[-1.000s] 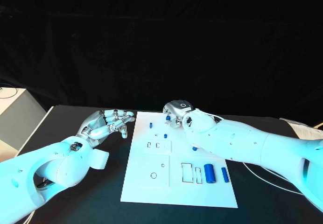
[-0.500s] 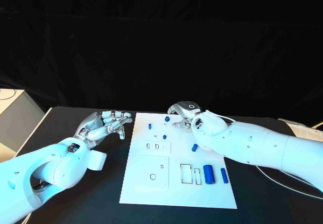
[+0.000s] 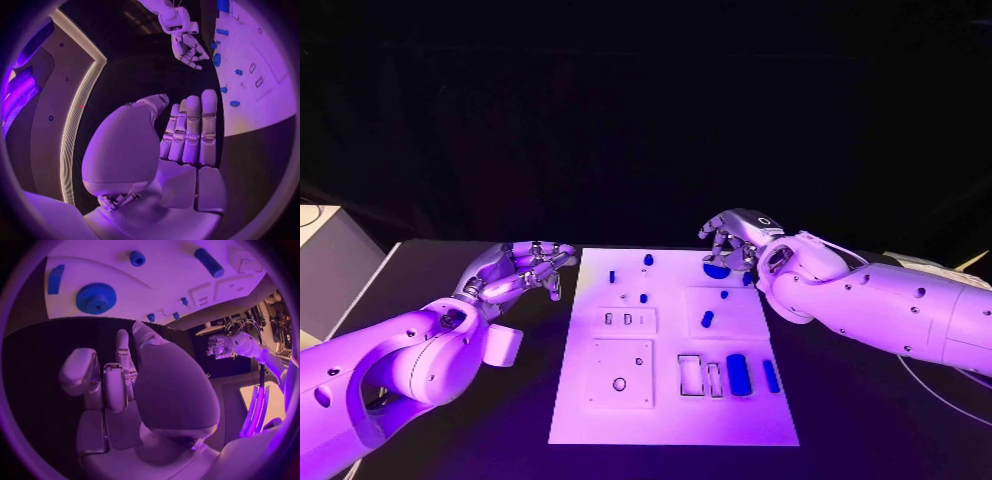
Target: Assemble the parts on the task board
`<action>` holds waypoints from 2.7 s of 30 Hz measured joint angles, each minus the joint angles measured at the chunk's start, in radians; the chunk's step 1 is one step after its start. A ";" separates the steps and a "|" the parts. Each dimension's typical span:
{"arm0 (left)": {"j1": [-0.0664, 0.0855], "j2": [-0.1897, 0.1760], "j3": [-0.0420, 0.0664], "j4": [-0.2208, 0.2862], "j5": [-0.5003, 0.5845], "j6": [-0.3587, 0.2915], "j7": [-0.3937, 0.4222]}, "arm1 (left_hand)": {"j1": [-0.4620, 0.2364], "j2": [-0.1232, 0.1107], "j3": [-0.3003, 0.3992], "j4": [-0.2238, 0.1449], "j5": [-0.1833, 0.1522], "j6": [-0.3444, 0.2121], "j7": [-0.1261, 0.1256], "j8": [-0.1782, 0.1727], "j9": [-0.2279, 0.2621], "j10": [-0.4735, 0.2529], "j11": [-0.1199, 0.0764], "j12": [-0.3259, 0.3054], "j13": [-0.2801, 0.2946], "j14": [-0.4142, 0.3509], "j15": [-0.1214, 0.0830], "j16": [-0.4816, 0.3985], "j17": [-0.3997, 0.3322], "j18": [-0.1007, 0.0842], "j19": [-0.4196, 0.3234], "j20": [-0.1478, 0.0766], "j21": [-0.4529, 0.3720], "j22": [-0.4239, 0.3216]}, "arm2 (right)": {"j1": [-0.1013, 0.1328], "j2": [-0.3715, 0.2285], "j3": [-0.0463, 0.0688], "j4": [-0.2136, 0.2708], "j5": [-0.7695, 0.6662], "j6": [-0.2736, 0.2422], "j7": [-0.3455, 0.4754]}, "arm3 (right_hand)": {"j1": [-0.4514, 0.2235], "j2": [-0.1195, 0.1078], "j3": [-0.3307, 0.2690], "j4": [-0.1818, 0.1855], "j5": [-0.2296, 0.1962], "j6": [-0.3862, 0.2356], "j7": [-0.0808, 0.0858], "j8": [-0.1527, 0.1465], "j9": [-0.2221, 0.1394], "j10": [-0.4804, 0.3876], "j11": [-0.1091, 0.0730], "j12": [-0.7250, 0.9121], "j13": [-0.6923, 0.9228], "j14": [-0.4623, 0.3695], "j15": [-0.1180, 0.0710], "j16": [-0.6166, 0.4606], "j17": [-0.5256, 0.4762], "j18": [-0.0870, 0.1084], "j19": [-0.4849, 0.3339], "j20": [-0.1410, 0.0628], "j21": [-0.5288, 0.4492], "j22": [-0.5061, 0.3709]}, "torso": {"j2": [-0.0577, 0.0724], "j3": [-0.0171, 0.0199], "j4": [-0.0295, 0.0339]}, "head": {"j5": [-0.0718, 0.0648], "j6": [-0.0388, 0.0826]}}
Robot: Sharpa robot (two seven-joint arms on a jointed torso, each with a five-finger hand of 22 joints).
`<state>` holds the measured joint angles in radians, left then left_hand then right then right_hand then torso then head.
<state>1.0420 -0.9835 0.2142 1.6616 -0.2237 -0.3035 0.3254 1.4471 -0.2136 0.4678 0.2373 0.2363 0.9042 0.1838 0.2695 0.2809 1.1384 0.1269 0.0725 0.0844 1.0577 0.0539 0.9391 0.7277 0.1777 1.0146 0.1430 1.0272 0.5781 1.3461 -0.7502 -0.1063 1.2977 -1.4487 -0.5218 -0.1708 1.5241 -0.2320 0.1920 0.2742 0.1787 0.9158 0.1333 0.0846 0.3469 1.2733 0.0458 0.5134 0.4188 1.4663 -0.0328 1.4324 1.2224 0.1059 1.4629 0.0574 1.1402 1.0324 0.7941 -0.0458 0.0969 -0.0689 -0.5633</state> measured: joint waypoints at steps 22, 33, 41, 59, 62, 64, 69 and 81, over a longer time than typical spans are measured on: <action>-0.001 0.010 0.000 -0.010 0.001 0.002 0.001 | 0.000 0.000 0.003 -0.003 0.000 0.000 0.000 0.000 0.002 0.000 0.000 0.000 0.000 -0.004 -0.004 0.000 0.000 0.000 0.000 0.000 0.000 0.002 | 0.001 0.013 0.000 -0.086 0.122 0.176 -0.021 | -0.048 0.024 -0.053 0.013 0.046 -0.035 0.040 0.053 0.022 0.190 0.040 1.015 0.889 -0.003 0.033 0.134 0.086 -0.060 0.003 0.040 0.302 0.276 | 0.001 -0.0003 -0.0004 | -0.014 -0.020; -0.002 0.012 0.000 -0.012 0.001 0.003 0.001 | 0.000 0.000 0.003 -0.003 0.000 0.000 0.000 0.000 0.003 0.000 0.000 0.000 0.000 -0.004 -0.004 0.000 -0.001 0.000 0.000 0.000 0.000 0.004 | -0.003 0.050 0.000 -0.134 0.126 0.189 -0.041 | -0.052 0.028 -0.047 0.013 0.067 -0.035 0.040 0.058 0.023 0.190 0.040 1.021 0.889 0.000 0.036 0.134 0.086 -0.060 0.003 0.040 0.310 0.276 | 0.002 -0.0012 0.0012 | -0.012 -0.026; -0.002 0.013 0.000 -0.012 0.001 0.004 0.001 | 0.000 0.000 0.003 -0.003 0.000 0.000 0.000 0.000 0.003 0.000 0.000 0.000 0.000 -0.004 -0.004 0.000 -0.001 0.000 0.000 0.000 0.000 0.004 | -0.008 0.071 0.000 -0.170 0.129 0.211 -0.049 | -0.052 0.028 -0.045 0.015 0.073 -0.035 0.040 0.058 0.023 0.190 0.040 1.021 0.889 0.000 0.036 0.134 0.086 -0.060 0.003 0.040 0.315 0.275 | 0.002 -0.0024 0.0013 | -0.012 -0.030; -0.002 0.012 0.000 -0.012 0.001 0.004 0.001 | 0.000 0.000 0.003 -0.003 0.000 0.000 0.000 0.000 0.002 0.000 0.000 0.000 0.000 -0.004 -0.004 0.000 -0.001 0.000 0.000 0.000 0.004 0.004 | -0.008 0.080 0.005 -0.190 0.144 0.239 -0.049 | -0.071 0.048 0.019 0.011 0.165 -0.021 0.034 0.074 0.023 0.190 0.040 1.021 0.889 0.000 0.036 0.134 0.086 -0.060 0.003 0.040 0.320 0.275 | 0.003 -0.0028 0.0015 | -0.012 -0.033; -0.002 0.012 0.000 -0.012 0.001 0.004 0.001 | 0.000 0.000 0.003 -0.003 0.000 0.000 0.000 0.000 0.002 0.000 0.000 0.000 0.000 -0.004 -0.004 0.000 -0.001 0.000 0.000 0.000 0.004 0.004 | -0.008 0.078 0.005 -0.185 0.146 0.237 -0.045 | -0.075 0.052 0.059 0.009 0.193 -0.001 0.032 0.085 0.021 0.190 0.040 1.026 0.889 0.000 0.036 0.134 0.086 -0.060 0.003 0.040 0.325 0.275 | 0.003 -0.0029 0.0015 | -0.012 -0.032; -0.002 0.012 0.000 -0.012 0.001 0.004 0.001 | 0.000 0.000 0.003 -0.003 0.000 0.000 0.000 0.000 0.002 0.000 0.000 0.000 0.000 -0.004 -0.004 0.000 -0.001 0.000 0.000 0.000 0.004 0.004 | -0.009 0.075 0.004 -0.180 0.146 0.232 -0.042 | -0.075 0.052 0.099 0.002 0.196 0.017 0.025 0.093 0.020 0.193 0.032 1.030 0.889 0.000 0.036 0.134 0.086 -0.060 0.003 0.040 0.325 0.275 | 0.003 -0.0029 0.0015 | -0.012 -0.032; -0.002 0.012 0.000 -0.011 0.001 0.004 0.001 | 0.000 0.000 0.003 -0.003 0.000 0.000 0.000 0.000 0.002 0.000 0.000 0.000 0.000 -0.004 -0.004 0.000 -0.001 0.000 0.000 0.000 0.004 0.004 | -0.015 0.071 0.000 -0.161 0.135 0.206 -0.030 | -0.075 0.051 0.160 -0.011 0.194 0.021 0.028 0.098 0.019 0.192 0.019 1.037 0.889 -0.002 0.023 0.134 0.086 -0.060 0.003 0.035 0.328 0.275 | 0.003 -0.0032 0.0020 | -0.013 -0.029; -0.002 0.010 0.000 -0.010 0.000 0.004 0.001 | 0.000 0.000 0.003 -0.003 0.000 0.000 0.000 0.000 0.002 0.000 0.000 0.000 0.000 -0.004 -0.004 0.000 -0.001 0.000 0.000 0.000 0.004 0.004 | -0.016 0.067 0.000 -0.084 0.067 0.073 0.004 | -0.075 0.052 0.192 -0.022 0.184 0.021 0.028 0.098 0.019 0.192 0.013 1.041 0.889 -0.002 0.016 0.134 0.086 -0.060 0.003 0.025 0.333 0.275 | 0.003 -0.0051 0.0032 | -0.011 -0.023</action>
<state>1.0399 -0.9735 0.2140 1.6511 -0.2232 -0.2994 0.3260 1.4471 -0.2136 0.4707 0.2345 0.2363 0.9043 0.1839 0.2695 0.2833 1.1384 0.1268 0.0725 0.0844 1.0542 0.0504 0.9391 0.7271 0.1777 1.0147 0.1431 1.0311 0.5822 1.3298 -0.6830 -0.1065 1.2141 -1.3816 -0.4487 -0.1671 1.4489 -0.1805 0.3842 0.2527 0.3631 0.9372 0.1612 0.1822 0.3663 1.4649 0.0589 1.5544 1.3074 1.4646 -0.0166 1.5665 1.3079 0.0457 1.4661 0.0823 1.4733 1.3073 0.7971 -0.0509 0.1001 -0.0801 -0.5862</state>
